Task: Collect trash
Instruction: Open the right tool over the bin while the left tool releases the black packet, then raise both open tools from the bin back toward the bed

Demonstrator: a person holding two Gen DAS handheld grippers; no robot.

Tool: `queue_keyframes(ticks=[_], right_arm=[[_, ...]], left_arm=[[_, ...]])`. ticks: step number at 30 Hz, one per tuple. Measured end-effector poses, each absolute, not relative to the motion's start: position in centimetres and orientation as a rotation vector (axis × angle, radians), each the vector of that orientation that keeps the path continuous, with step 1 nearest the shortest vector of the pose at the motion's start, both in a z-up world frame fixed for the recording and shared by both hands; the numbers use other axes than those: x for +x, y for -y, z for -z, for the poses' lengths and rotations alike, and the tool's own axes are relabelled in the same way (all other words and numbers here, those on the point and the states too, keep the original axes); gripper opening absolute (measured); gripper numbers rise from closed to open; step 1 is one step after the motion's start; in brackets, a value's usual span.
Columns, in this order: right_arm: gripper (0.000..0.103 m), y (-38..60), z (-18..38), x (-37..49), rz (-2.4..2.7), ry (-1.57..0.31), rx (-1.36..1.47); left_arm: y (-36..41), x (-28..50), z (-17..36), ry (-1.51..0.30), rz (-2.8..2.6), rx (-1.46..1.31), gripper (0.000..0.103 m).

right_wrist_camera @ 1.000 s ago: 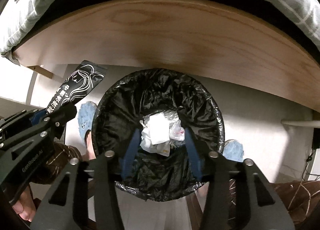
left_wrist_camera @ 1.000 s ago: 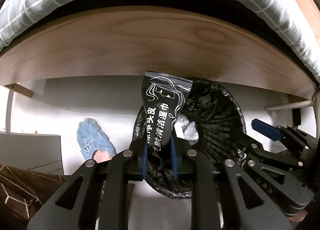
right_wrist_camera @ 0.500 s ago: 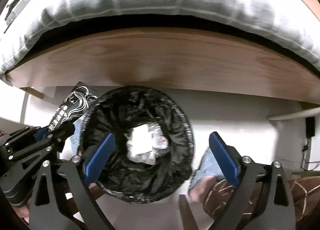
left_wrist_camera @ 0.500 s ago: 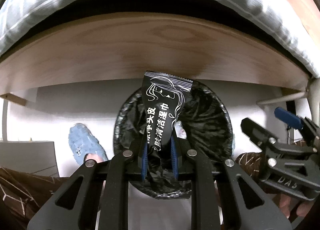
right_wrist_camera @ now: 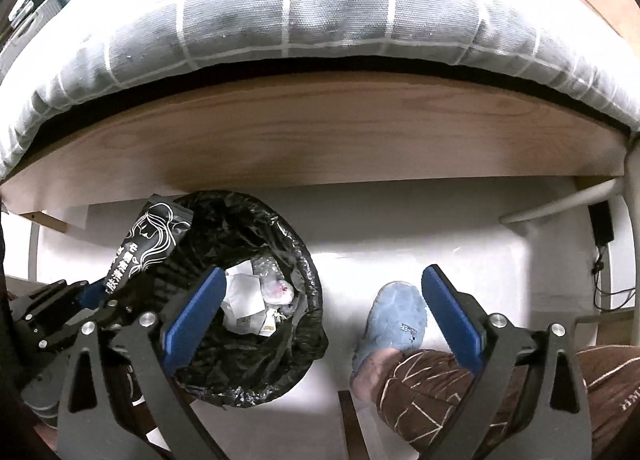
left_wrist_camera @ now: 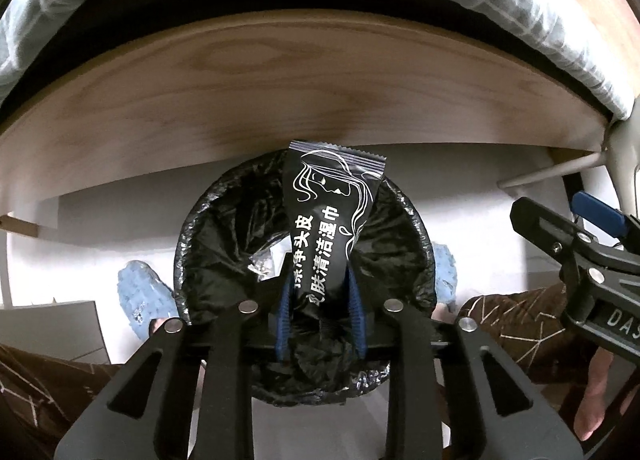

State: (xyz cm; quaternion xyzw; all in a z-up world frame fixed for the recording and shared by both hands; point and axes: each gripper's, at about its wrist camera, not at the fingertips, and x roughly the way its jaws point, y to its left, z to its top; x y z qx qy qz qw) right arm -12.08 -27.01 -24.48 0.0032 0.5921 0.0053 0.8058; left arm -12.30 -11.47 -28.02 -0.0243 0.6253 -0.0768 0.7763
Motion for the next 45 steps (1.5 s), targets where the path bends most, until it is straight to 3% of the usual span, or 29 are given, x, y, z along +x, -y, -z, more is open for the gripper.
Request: queue_keyframes(ticks=[4, 9, 17, 24, 29, 45], right_arm=[[0.094, 26.5, 24.7, -12.1, -0.019, -1.266, -0.011], [0.094, 26.1, 24.4, -12.2, -0.024, -1.249, -0.017], [0.094, 25.8, 23.8, -11.9, -0.034, -1.237, -0.009], [0.094, 25.5, 22.6, -11.7, -0.05, -1.209, 0.0], [0.094, 25.1, 21.1, -11.8, -0.057, -1.17, -0.012], [0.094, 24.4, 14.8, -12.0, -0.068, -1.028, -0.026]], left_arm=[[11.6, -12.3, 28.6, -1.358, 0.152, -0.034, 0.034], [11.2, -12.1, 28.7, -1.352, 0.129, -0.03, 0.055], [9.9, -11.9, 27.8, -1.321, 0.096, -0.028, 0.071], [8.5, -12.0, 26.1, -1.263, 0.032, -0.034, 0.092], [6.7, -12.2, 23.7, -1.202, 0.014, -0.057, 0.097], [4.1, -12.6, 14.6, -1.027, 0.014, -0.095, 0.097]])
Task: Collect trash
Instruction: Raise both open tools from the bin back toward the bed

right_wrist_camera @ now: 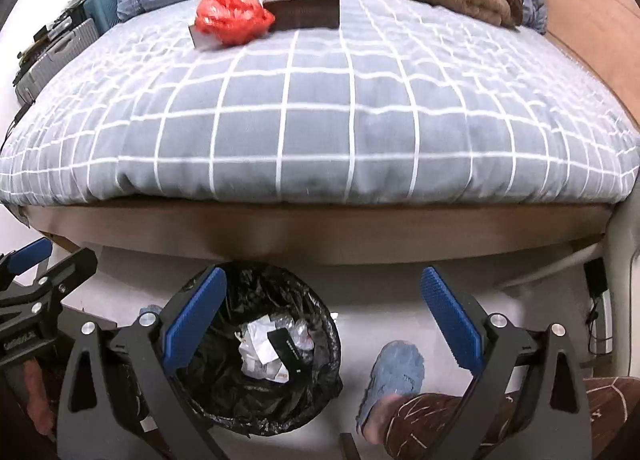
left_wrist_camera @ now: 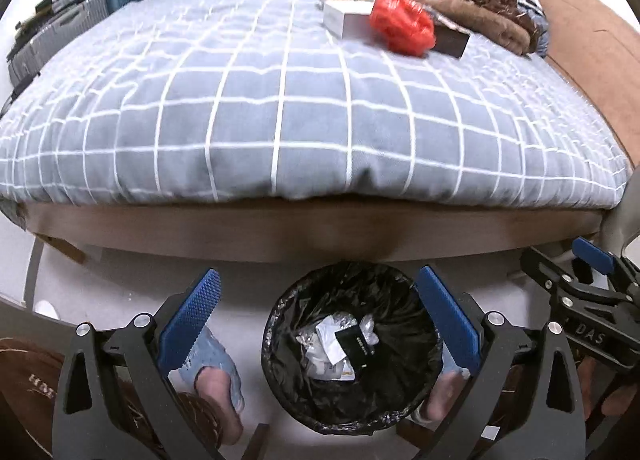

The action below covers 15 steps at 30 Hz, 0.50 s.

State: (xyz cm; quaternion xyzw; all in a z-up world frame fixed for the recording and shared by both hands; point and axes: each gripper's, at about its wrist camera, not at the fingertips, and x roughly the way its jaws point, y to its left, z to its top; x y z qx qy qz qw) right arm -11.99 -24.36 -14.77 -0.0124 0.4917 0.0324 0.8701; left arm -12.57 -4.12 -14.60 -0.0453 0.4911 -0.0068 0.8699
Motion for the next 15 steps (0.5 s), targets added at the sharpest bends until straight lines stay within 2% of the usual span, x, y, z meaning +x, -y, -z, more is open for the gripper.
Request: queue_keyframes(ticks=[15], right_arm=[[0.094, 23.7, 7.4, -11.5, -0.057, -0.861, -0.046]], left_arm=[[3.9, -12.5, 9.8, -0.936, -0.001, -0.076, 0.097]])
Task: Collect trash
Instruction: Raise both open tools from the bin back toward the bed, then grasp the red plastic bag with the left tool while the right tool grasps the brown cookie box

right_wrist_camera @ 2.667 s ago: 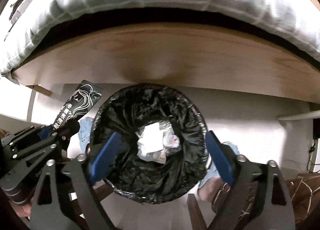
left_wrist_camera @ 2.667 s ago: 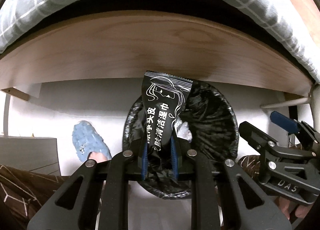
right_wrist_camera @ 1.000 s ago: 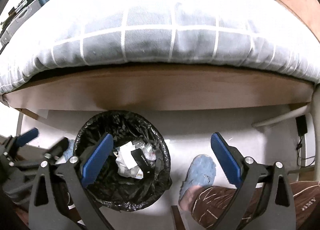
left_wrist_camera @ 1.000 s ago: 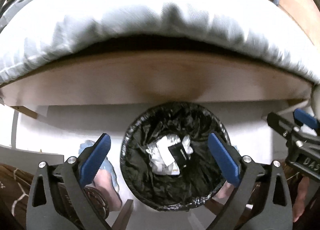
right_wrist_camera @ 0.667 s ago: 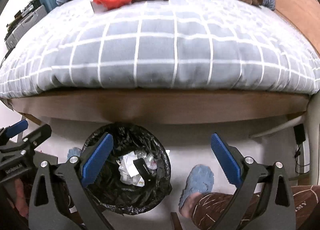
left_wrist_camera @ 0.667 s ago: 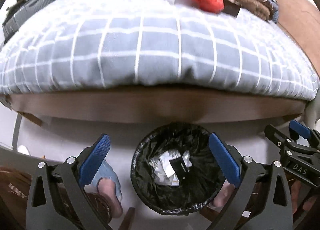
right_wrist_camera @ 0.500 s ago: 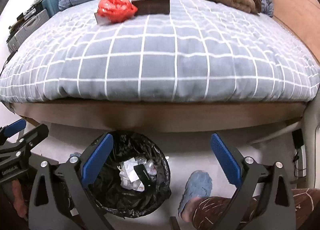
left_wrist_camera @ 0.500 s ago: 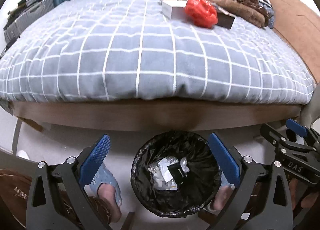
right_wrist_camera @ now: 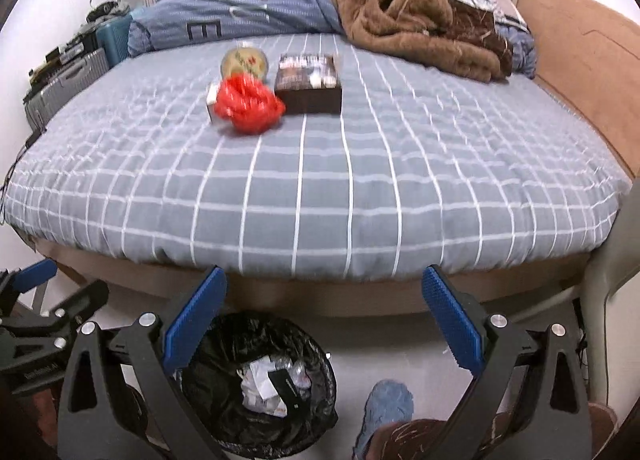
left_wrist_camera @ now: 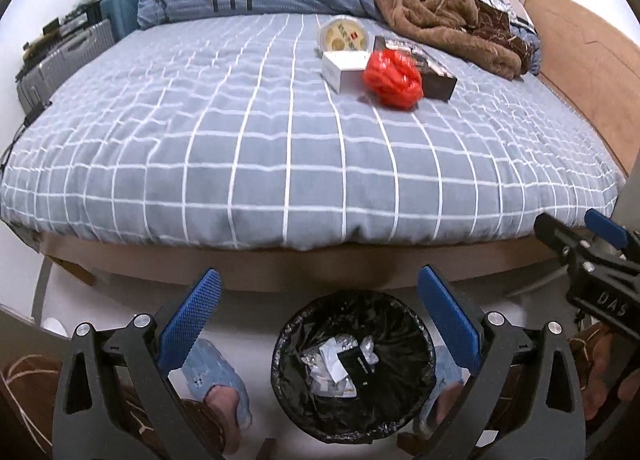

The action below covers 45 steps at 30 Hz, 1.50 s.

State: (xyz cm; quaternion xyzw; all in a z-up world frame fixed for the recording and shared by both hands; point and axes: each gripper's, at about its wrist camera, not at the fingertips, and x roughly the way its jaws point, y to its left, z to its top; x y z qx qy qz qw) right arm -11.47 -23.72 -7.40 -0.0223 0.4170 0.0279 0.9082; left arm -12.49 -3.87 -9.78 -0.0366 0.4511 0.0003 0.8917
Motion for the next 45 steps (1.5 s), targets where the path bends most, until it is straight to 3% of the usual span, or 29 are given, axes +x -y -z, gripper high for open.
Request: queue_keyframes(ticks=[18, 28, 45], right_arm=[[0.094, 24.1, 1.8, -6.8, -0.048, -0.746, -0.064], [0.094, 25.5, 0.9, -0.9, -0.035, -0.731, -0.047], [0.094, 28.9, 4.6, 12.7, -0.021, -0.834, -0.002]], left_arm=[[4.2, -8.6, 5.9, -0.871, 0.002, -0.044, 0.097], [4.4, -2.1, 3.6, -0.849, 0.035, -0.1, 0.097], [10.0, 9.7, 9.5, -0.946, 0.077, -0.083, 0.097]])
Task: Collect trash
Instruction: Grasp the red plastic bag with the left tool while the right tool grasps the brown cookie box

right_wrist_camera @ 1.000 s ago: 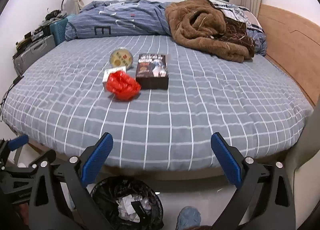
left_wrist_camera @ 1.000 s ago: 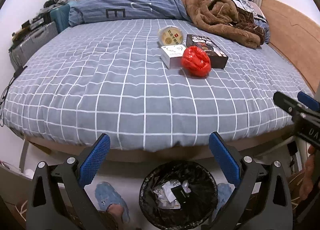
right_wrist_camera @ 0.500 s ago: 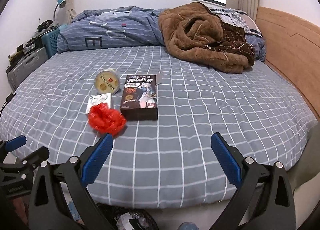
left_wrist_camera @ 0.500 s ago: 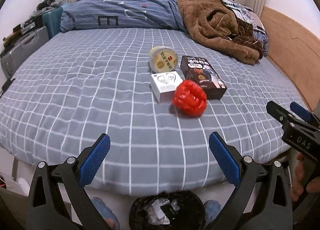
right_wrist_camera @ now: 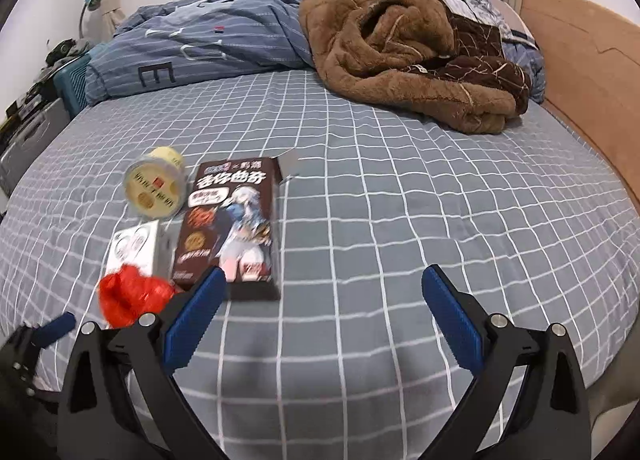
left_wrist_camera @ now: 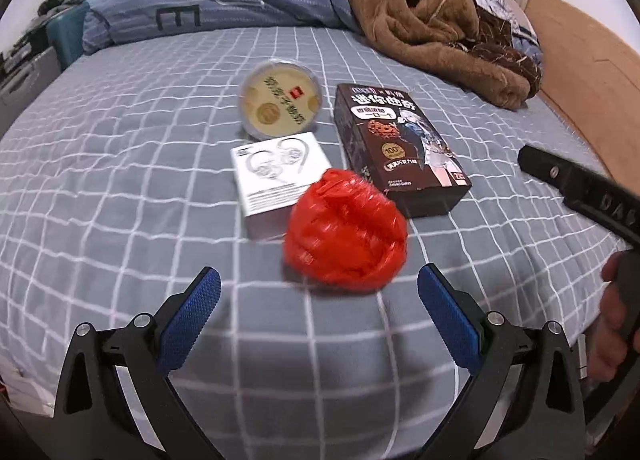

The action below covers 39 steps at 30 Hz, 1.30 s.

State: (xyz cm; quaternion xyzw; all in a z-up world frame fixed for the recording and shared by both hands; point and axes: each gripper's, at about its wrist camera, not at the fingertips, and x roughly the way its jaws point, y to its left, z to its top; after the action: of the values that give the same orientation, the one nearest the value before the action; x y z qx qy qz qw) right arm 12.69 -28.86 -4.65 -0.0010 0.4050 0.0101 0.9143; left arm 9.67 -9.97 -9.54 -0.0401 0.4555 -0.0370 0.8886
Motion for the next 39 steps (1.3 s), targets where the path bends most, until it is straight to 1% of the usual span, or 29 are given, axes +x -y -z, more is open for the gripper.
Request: queue_keyframes(ticks=[4, 5, 6, 9, 10, 15, 18, 28, 34, 39], right_arm=[[0.094, 29.8, 5.3, 14.1, -0.003, -0.849, 0.012], [0.094, 30.0, 5.4, 14.3, 0.0, -0.85, 0.018], [0.094, 30.1, 5.6, 14.5, -0.001, -0.855, 0.024], [0.094, 30.0, 5.9, 14.7, -0.002, -0.862, 0.016], [0.094, 30.0, 6.0, 14.8, -0.003, -0.866, 0.013], [0.094, 29.4, 6.2, 15.0, -0.004, -0.872, 0.006], [0.094, 28.7, 6.4, 15.2, -0.012, -0.872, 0.005], [0.095, 24.0, 6.6, 16.5, -0.112, -0.859, -0.047], [0.095, 22.2, 8.0, 18.3, -0.129, -0.892, -0.062], [0.095, 21.4, 8.9, 19.5, -0.145, -0.923, -0.052]], left_arm=[[11.3, 11.6, 10.5, -0.959, 0.104, -0.088, 0.095], [11.5, 11.9, 10.7, -0.963, 0.11, -0.095, 0.092], [11.7, 12.2, 10.9, -0.973, 0.116, -0.104, 0.085], [12.3, 13.2, 11.8, -0.999, 0.128, -0.098, 0.071], [12.4, 13.3, 12.0, -1.0, 0.135, -0.097, 0.07], [11.8, 13.1, 12.0, -1.005, 0.163, -0.137, 0.051], [11.3, 12.5, 11.2, -0.999, 0.172, -0.148, 0.049], [5.5, 10.8, 6.8, -0.92, 0.119, -0.162, 0.048], [1.8, 11.0, 6.4, -0.905, 0.047, -0.168, 0.048], [0.4, 11.1, 6.7, -0.917, 0.031, -0.179, 0.048]])
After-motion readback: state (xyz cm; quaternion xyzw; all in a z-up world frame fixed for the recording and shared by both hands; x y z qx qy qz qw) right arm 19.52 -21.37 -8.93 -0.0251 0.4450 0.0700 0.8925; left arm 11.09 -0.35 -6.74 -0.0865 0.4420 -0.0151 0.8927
